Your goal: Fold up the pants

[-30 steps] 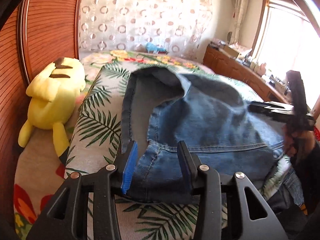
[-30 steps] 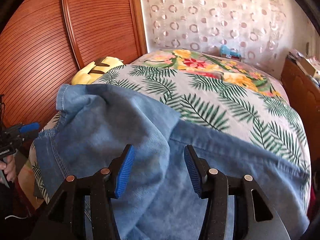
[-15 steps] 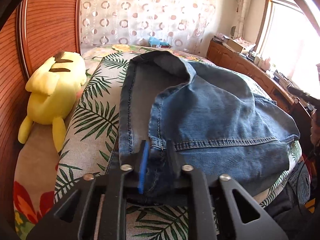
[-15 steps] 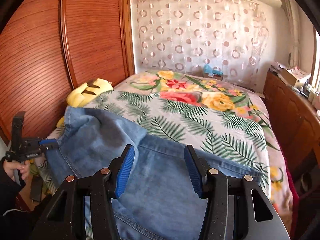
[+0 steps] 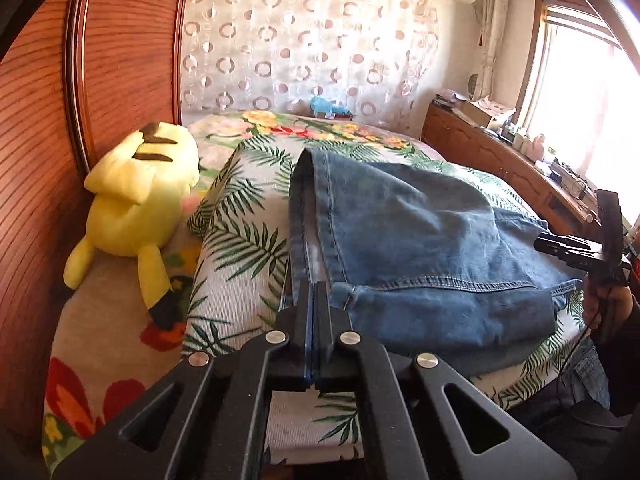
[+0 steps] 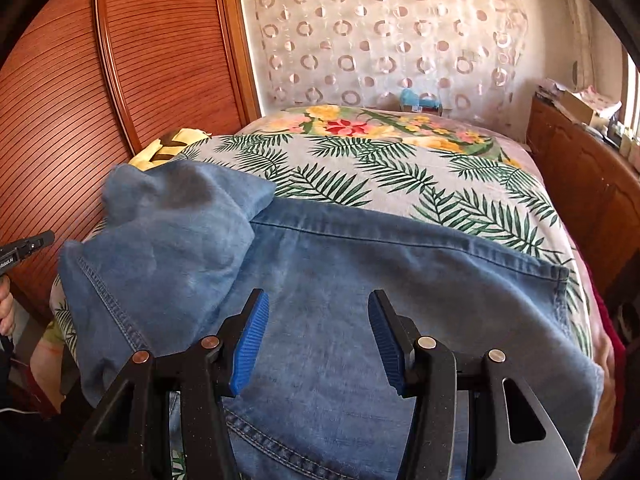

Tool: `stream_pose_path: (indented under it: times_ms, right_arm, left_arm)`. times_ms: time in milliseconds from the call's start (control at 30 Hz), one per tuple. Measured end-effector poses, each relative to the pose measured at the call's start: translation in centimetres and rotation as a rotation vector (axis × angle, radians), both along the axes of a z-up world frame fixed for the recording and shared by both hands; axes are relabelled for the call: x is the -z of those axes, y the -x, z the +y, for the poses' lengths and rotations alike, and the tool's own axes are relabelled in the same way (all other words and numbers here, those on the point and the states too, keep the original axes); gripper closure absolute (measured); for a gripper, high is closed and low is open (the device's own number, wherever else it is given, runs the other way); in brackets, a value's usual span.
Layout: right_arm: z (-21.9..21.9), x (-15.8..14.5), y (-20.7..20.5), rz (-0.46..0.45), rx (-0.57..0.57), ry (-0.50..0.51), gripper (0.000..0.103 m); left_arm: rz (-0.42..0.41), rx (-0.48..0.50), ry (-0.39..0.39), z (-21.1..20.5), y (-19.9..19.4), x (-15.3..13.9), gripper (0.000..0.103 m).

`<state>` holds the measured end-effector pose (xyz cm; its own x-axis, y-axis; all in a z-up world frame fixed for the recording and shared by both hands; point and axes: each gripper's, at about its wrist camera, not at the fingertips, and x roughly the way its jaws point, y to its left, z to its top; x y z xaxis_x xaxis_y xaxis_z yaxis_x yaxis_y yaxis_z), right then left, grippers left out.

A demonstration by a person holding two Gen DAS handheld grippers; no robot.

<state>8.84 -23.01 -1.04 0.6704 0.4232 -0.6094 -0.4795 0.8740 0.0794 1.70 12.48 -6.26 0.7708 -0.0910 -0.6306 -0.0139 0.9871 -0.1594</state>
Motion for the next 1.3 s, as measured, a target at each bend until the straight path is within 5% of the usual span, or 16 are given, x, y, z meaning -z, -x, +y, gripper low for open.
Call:
stream_pose_path:
  times_ms: [167, 300, 367, 633, 800, 933, 1167, 1300]
  right_arm:
    - [0.7, 1.0, -0.8, 0.024, -0.009, 0.0, 0.049]
    - [1.8, 1.6, -1.3, 0.014, -0.004, 0.017, 0.049]
    - [2.2, 2.0, -1.2, 0.002, 0.0, 0.045, 0.049]
    - [1.8, 2.2, -1.6, -0.004, 0.012, 0.035, 0.049]
    - [2.1, 2.4, -1.4, -0.014, 0.015, 0.038, 0.049]
    - [1.9, 2.5, -1.7, 0.001, 0.019, 0.025, 0.049]
    - [2.0, 2.6, -1.7, 0.001, 0.019, 0.021, 0.049]
    - [2.0, 2.7, -1.8, 0.009, 0.015, 0.022, 0.049]
  left_arm:
    - [0.017, 0.016, -0.01, -0.8, -1.1, 0.4, 0.1]
    - [0.031, 0.034, -0.006, -1.4, -2.0, 0.8, 0.072]
    - [0.044, 0.04, -0.002, -1.7, -2.4, 1.3, 0.066]
    - [0.081, 0.07, 0.013, -2.9, -3.2, 3.1, 0.067]
    - [0.066, 0.089, 0.025, -2.9, -2.6, 2.6, 0.097]
    - [-0.01, 0.067, 0.037, -2.1, -0.3, 0.2, 0.097]
    - [0.004, 0.035, -0.014, -1.2, 1.4, -0.8, 0.097]
    - [0.027, 0.018, -0.012, -0.9, 0.9, 0.0, 0.078]
